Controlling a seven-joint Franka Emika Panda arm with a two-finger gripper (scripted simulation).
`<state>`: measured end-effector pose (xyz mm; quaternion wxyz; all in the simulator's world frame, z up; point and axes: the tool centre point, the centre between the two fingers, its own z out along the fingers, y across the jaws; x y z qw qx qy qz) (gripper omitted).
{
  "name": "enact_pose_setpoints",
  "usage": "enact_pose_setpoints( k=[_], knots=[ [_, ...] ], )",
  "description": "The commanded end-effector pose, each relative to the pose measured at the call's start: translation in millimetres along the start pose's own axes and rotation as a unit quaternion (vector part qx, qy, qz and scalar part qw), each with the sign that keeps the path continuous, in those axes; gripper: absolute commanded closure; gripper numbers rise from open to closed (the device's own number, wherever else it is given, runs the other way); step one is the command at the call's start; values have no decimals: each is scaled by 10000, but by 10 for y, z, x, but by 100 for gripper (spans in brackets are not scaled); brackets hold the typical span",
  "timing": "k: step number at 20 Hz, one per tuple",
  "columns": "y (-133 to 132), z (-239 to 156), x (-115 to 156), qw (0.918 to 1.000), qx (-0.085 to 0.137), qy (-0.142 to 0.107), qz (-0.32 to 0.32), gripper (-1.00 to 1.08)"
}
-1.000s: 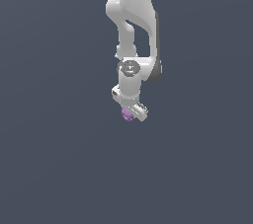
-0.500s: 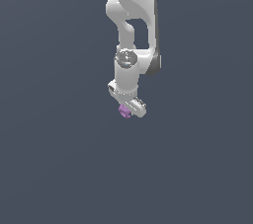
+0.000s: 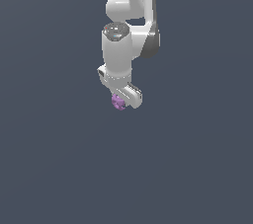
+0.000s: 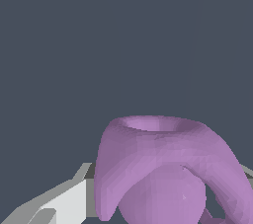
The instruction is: Pick up the object and move it to a goal position.
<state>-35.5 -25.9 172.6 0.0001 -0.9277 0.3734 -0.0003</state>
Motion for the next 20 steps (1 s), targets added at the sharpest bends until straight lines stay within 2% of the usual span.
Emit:
enact_pose_setpoints(
  k=[1, 10, 20],
  knots=[
    [34, -267, 78, 10000, -2, -1, 1, 108],
    [91, -946, 296, 10000, -5, 0, -2, 108],
    [95, -1190, 386, 10000, -3, -2, -8, 108]
  ],
)
